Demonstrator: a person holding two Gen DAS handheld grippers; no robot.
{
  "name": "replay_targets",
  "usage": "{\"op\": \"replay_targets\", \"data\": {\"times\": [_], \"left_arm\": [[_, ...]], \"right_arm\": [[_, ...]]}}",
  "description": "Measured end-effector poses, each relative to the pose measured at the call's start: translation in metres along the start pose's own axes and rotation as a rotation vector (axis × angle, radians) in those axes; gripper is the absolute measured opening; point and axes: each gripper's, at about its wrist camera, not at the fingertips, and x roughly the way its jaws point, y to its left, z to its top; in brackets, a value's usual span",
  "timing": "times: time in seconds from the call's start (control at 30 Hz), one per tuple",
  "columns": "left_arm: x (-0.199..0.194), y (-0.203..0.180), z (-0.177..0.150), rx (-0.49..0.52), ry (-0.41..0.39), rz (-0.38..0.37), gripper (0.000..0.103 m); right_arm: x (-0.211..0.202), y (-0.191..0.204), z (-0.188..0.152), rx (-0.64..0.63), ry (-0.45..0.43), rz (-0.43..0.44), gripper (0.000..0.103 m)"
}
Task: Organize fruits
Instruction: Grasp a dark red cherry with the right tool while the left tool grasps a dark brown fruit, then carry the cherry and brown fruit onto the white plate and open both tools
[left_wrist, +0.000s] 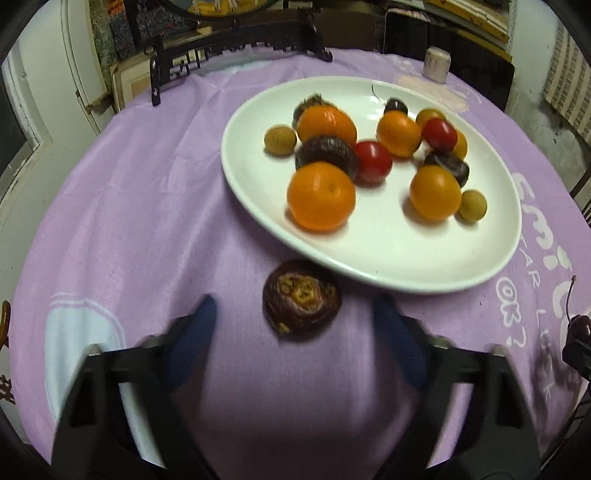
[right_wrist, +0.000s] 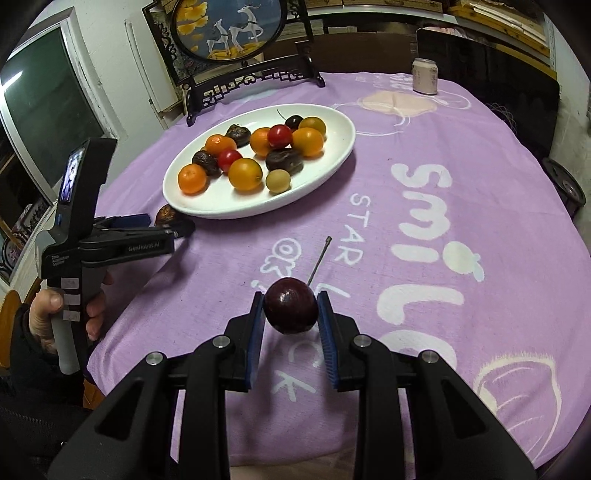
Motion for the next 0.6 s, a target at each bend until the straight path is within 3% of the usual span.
{"op": "replay_targets", "data": {"times": [0.03,0.17,0.4,0.6], "left_arm": [[-0.002,0.000,0.001,0.002,-0.006,-0.008,0.040],[-0.008,0.001,-0.005,0.000,-0.005,-0.021,0.040],[-0.039,0.002,-0.028,-0.006,-0.008,-0.133,0.040],[-0.077,0.008,-0.023,0.002,-0.087,-0.177,0.040]], "right_arm": [[-0.001,0.000,-0.001,-0.001,0.000,0.002,0.029],[0.000,0.011,-0.001,-0.025,0.005,0.006,0.029],[0.013,0.021,0.005,-0.042,0.036,0.006,0.029],[0.023,0.037,0.020,-0.080,0.055,0.033,0.029]]}}
